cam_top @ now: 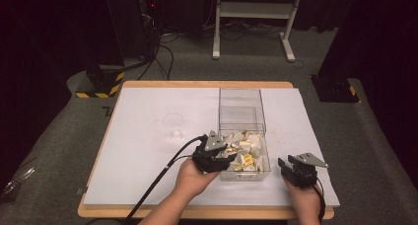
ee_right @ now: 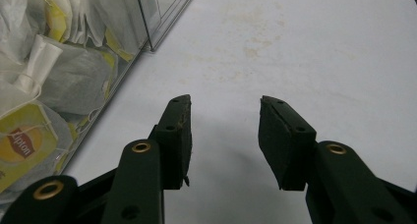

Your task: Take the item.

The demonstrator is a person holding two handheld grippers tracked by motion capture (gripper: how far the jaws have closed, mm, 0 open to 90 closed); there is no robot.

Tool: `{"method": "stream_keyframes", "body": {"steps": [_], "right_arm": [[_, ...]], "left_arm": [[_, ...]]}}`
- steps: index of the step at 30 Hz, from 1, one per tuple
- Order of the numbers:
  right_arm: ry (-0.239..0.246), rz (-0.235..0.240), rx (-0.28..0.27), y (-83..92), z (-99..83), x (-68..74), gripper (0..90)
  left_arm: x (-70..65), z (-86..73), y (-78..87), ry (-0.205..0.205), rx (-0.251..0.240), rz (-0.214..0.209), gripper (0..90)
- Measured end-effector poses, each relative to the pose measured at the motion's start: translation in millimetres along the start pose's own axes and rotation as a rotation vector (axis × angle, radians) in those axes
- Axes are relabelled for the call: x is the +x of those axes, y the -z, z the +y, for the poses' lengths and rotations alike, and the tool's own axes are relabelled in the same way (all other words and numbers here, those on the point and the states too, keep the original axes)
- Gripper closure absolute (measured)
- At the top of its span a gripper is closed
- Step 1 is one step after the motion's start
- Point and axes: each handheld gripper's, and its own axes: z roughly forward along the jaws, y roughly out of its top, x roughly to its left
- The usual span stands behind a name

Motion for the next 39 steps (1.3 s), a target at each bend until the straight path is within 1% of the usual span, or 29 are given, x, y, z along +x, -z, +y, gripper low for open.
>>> {"method": "stream_keyframes", "body": {"steps": [2,4,7,8,9,10,11,15,16,18,19,20,21,22,23,24,25,26,29,34,37,38,39], "right_arm": [[-0.001,-0.001,-0.001,-0.1,0.0,0.0,56.1],[-0.001,0.001,-0.001,-0.1,-0.1,0.0,56.1],[-0.001,0.001,-0.001,-0.1,-0.1,-0.1,56.1],[-0.001,0.001,-0.001,-0.1,-0.1,-0.1,56.1],[0.0,0.001,-0.002,-0.1,-0.1,-0.3,56.1],[-0.001,0.002,-0.003,0.0,-0.1,-0.5,56.1],[-0.001,0.002,-0.003,0.0,-0.1,-0.6,56.1],[-0.002,0.004,-0.003,-0.1,-0.1,-0.7,56.1],[-0.002,0.004,-0.004,-0.1,-0.1,-0.7,56.1],[-0.004,0.005,-0.004,0.0,-0.1,-0.6,56.1],[-0.006,0.005,-0.004,0.2,-0.2,-0.7,56.1],[-0.005,0.006,-0.005,0.2,-0.3,-0.9,56.1],[-0.005,0.006,-0.005,0.2,-0.3,-0.9,56.1],[-0.006,0.006,-0.006,0.2,-0.3,-0.9,56.1],[-0.006,0.007,-0.006,0.2,-0.3,-0.9,56.1],[-0.006,0.007,-0.006,0.2,-0.3,-0.9,56.1],[-0.006,0.007,-0.006,0.2,-0.3,-0.9,56.1],[-0.009,0.007,-0.005,0.3,-0.3,-1.0,56.1],[-0.007,0.007,-0.009,0.2,-0.3,-1.3,56.0],[-0.008,0.01,-0.008,0.3,-0.3,-1.6,56.0],[-0.008,0.011,-0.008,0.4,-0.3,-1.7,56.0],[-0.008,0.011,-0.011,0.4,-0.4,-1.8,56.0],[-0.008,0.011,-0.011,0.4,-0.4,-1.8,56.0]], "left_arm": [[-0.3,0.7,-1.1,0.002,0.003,0.005,56.2],[-0.9,2.3,-3.2,-0.005,0.013,0.013,60.9],[-1.9,4.6,-7.4,-0.004,0.034,0.023,63.6],[-1.7,5.2,-8.6,-0.009,0.042,0.03,63.6],[-1.4,5.5,-9.8,-0.005,0.048,0.029,64.9],[-0.8,6.0,-12.0,-0.001,0.062,0.027,68.4],[-0.8,6.0,-12.0,-0.001,0.062,0.027,69.0],[-1.0,5.4,-16.0,0.0,0.094,0.032,68.6],[-1.3,5.3,-17.1,0.004,0.095,0.031,68.0],[-1.4,5.9,-17.3,0.005,0.095,0.03,62.6],[-2.3,6.5,-17.5,0.005,0.091,0.036,62.6],[-3.1,7.4,-17.8,-0.003,0.091,0.045,56.6],[-3.6,8.2,-18.5,-0.009,0.094,0.047,56.6],[-4.0,8.7,-19.7,-0.009,0.099,0.043,54.0],[-5.5,9.7,-21.6,-0.022,0.112,0.048,52.1],[-5.5,9.7,-21.6,-0.022,0.112,0.048,51.5],[-6.7,9.9,-22.6,-0.032,0.119,0.051,51.5],[-8.6,9.9,-24.4,-0.051,0.135,0.054,51.4],[-9.9,9.3,-26.0,-0.055,0.141,0.051,52.1],[-11.4,7.4,-29.0,-0.065,0.164,0.038,58.4],[-11.5,5.7,-31.4,-0.048,0.179,0.022,59.7],[-11.5,5.3,-31.2,-0.054,0.176,0.026,61.8],[-11.3,4.9,-30.9,-0.058,0.174,0.03,61.8]]}}
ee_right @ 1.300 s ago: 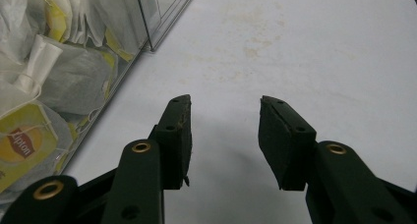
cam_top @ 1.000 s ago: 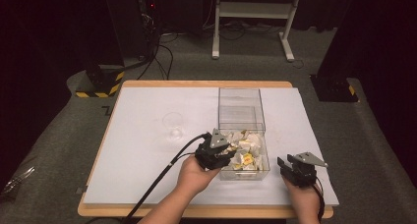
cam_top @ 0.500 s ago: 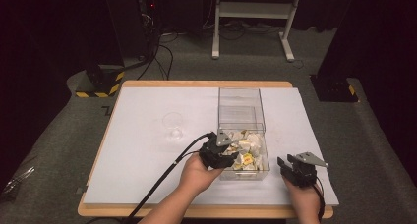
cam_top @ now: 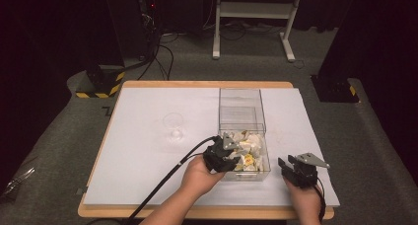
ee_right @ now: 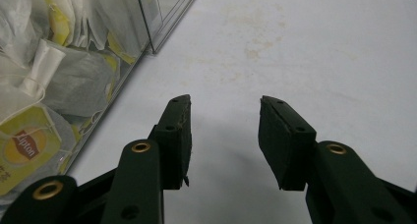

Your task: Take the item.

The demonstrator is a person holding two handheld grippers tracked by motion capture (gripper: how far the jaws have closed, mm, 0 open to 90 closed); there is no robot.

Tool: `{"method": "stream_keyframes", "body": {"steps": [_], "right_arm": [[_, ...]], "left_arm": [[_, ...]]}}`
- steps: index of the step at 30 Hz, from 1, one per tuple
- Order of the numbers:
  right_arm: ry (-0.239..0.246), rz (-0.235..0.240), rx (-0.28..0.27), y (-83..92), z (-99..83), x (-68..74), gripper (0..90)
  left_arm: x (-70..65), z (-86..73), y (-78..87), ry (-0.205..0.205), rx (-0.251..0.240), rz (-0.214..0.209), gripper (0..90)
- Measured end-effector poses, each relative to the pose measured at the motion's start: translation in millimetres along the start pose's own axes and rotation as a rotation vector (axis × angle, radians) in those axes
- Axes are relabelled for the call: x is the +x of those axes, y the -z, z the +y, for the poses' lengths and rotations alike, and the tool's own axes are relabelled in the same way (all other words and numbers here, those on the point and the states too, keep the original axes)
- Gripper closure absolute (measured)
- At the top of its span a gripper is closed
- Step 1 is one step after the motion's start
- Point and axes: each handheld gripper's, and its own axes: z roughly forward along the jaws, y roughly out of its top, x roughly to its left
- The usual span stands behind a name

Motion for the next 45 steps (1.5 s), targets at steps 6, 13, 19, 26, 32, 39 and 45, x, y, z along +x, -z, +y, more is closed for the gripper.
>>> {"method": "stream_keyframes", "body": {"steps": [6,13,19,26,32,39,45], "right_arm": [[-0.007,0.005,0.0,0.0,-0.1,-0.9,55.9],[-0.017,0.008,-0.002,0.4,-0.1,-1.8,55.9],[-0.019,0.008,-0.001,0.5,0.0,-1.5,55.9],[-0.017,0.007,-0.001,0.4,0.0,-1.3,56.0],[-0.011,0.006,0.0,0.1,0.0,-1.0,56.0],[-0.018,0.008,-0.001,0.3,0.0,-1.8,56.0],[-0.018,0.009,-0.004,0.5,-0.1,-1.8,56.0]], "left_arm": [[2.4,-1.2,1.7,0.006,0.002,-0.003,72.6],[1.9,-4.2,2.0,-0.01,-0.006,-0.025,90.0],[1.9,-6.3,4.6,-0.011,-0.035,-0.04,90.0],[3.4,-6.8,12.9,-0.001,-0.121,-0.043,90.0],[6.5,-6.2,20.0,0.008,-0.166,-0.037,90.0],[6.9,-6.2,24.1,0.013,-0.19,-0.035,90.0],[7.8,-3.3,30.6,0.019,-0.228,-0.034,90.0]]}}
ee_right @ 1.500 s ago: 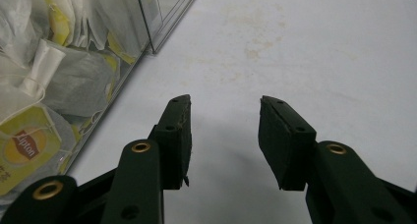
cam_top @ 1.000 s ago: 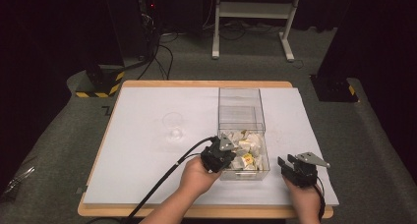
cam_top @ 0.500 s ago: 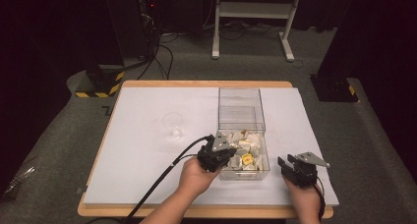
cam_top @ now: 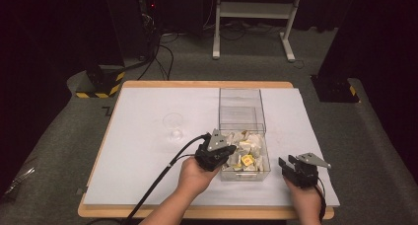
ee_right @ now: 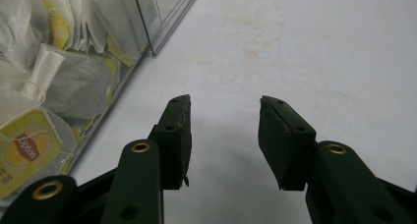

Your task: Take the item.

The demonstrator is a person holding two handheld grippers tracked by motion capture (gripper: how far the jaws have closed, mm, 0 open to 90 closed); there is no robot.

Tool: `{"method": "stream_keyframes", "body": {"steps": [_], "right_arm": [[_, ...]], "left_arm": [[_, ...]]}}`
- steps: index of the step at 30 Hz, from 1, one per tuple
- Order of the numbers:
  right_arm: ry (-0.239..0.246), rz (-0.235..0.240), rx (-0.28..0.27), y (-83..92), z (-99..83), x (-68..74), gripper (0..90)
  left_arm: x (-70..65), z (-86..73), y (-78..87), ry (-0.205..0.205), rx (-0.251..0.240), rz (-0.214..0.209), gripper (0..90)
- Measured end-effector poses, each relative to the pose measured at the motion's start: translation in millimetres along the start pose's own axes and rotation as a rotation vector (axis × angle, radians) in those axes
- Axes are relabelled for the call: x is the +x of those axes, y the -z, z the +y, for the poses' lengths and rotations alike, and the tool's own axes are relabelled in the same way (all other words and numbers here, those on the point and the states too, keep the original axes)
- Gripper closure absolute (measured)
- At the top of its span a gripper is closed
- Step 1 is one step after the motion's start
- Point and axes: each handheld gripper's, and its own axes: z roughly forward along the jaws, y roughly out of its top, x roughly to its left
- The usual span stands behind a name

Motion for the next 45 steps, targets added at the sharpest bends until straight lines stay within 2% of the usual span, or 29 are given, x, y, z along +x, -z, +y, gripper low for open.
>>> {"method": "stream_keyframes", "body": {"steps": [5,11,18,31,45], "right_arm": [[-0.003,-0.001,0.003,0.0,0.0,0.6,56.0],[-0.002,-0.001,0.004,0.0,0.0,0.6,56.0],[0.0,-0.001,0.004,-0.2,0.0,0.6,56.0],[0.005,-0.002,0.007,-0.7,0.0,0.9,56.1],[0.001,-0.001,0.008,-1.0,-0.3,1.1,56.2]], "left_arm": [[1.9,2.3,6.2,0.003,-0.039,0.005,90.0],[3.5,3.4,9.5,0.001,-0.062,0.001,90.0],[8.9,6.5,17.5,0.018,-0.099,0.007,90.0],[13.2,10.1,29.9,0.038,-0.151,0.01,90.0],[13.8,19.7,40.3,0.038,-0.2,0.007,90.0]]}}
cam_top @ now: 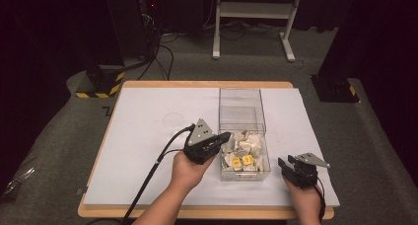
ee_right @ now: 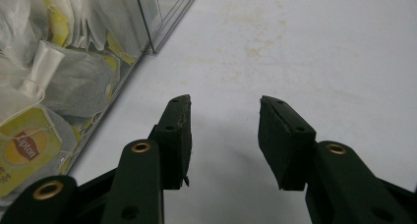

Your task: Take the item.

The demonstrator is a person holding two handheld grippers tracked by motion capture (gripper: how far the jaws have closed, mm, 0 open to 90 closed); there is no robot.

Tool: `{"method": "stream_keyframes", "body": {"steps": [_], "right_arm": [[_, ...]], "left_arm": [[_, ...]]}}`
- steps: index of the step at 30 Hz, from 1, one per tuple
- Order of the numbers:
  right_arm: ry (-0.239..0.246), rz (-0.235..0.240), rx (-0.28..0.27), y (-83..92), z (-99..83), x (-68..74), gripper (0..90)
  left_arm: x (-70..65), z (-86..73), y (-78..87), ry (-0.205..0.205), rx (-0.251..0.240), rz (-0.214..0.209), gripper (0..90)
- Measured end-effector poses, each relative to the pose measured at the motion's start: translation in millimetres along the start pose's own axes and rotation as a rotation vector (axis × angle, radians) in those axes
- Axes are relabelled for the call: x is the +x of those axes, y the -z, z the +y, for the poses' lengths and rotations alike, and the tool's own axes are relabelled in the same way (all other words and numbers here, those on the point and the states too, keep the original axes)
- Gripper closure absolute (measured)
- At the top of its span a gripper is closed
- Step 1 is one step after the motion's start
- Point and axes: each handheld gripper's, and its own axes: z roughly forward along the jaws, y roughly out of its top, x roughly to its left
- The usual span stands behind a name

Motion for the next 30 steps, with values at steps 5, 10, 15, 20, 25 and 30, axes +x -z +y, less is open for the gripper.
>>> {"method": "stream_keyframes", "body": {"steps": [5,10,15,20,25,30], "right_arm": [[0.003,0.0,0.001,-0.2,-0.1,0.3,56.2],[0.0,0.0,0.001,-0.1,-0.1,0.0,56.1],[-0.002,0.002,0.003,0.1,0.0,-0.2,56.1],[0.006,0.001,0.001,-0.4,0.0,0.0,55.6],[0.015,-0.001,0.007,-0.6,0.1,1.7,53.9],[0.016,-0.002,0.007,-0.8,0.1,1.5,53.4]], "left_arm": [[2.6,7.4,6.7,0.003,-0.027,0.007,90.0],[6.7,12.1,11.8,0.001,-0.041,0.015,90.0],[11.2,17.9,20.6,-0.001,-0.063,0.03,90.0],[16.1,18.8,27.8,0.001,-0.066,0.047,90.0],[22.0,16.8,35.1,0.006,-0.07,0.066,90.0],[28.6,12.8,42.8,0.015,-0.067,0.087,90.0]]}}
